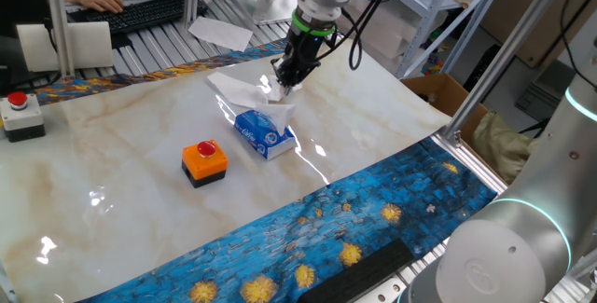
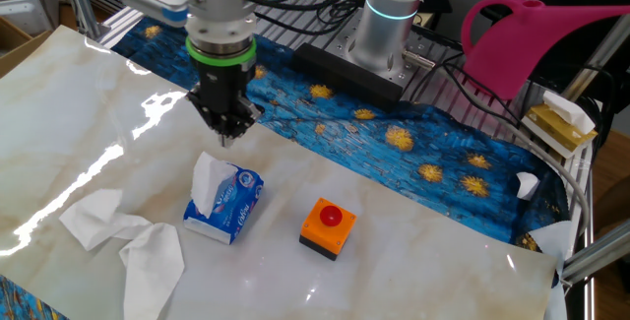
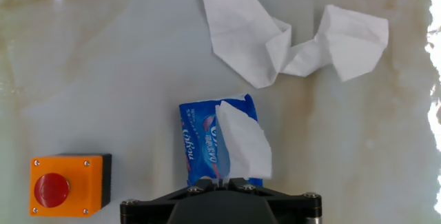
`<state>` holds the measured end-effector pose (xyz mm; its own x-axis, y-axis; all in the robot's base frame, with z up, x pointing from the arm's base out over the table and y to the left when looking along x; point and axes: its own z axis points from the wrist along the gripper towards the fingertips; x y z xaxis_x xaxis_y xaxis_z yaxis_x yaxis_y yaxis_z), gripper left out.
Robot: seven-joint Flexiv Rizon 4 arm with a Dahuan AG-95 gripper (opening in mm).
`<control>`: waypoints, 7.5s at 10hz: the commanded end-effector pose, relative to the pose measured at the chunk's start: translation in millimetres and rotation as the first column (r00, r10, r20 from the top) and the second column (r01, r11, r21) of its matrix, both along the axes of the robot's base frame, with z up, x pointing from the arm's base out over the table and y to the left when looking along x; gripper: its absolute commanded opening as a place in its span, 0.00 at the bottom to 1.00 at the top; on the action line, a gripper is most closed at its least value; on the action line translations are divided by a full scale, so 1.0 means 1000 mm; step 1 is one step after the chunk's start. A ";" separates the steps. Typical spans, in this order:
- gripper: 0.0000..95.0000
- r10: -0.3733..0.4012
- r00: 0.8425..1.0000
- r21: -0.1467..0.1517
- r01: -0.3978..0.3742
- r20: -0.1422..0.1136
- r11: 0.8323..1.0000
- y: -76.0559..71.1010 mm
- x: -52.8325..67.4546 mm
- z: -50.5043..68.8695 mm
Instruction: Pull out a napkin
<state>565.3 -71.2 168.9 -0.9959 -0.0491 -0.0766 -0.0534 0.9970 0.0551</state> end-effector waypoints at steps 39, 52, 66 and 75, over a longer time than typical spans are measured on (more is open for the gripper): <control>0.00 -0.215 0.958 -0.043 0.211 -0.189 0.977 -0.033 0.030 0.015; 0.20 -0.344 0.915 -0.033 0.345 -0.211 0.938 -0.026 0.035 -0.022; 0.20 -0.446 0.884 -0.024 0.447 -0.137 0.894 -0.016 0.040 -0.038; 1.00 -0.044 0.998 -0.195 0.051 0.040 0.980 -0.026 0.043 -0.049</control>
<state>605.3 -91.0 127.5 -0.9666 0.2562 0.0084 0.2555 0.9655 -0.0504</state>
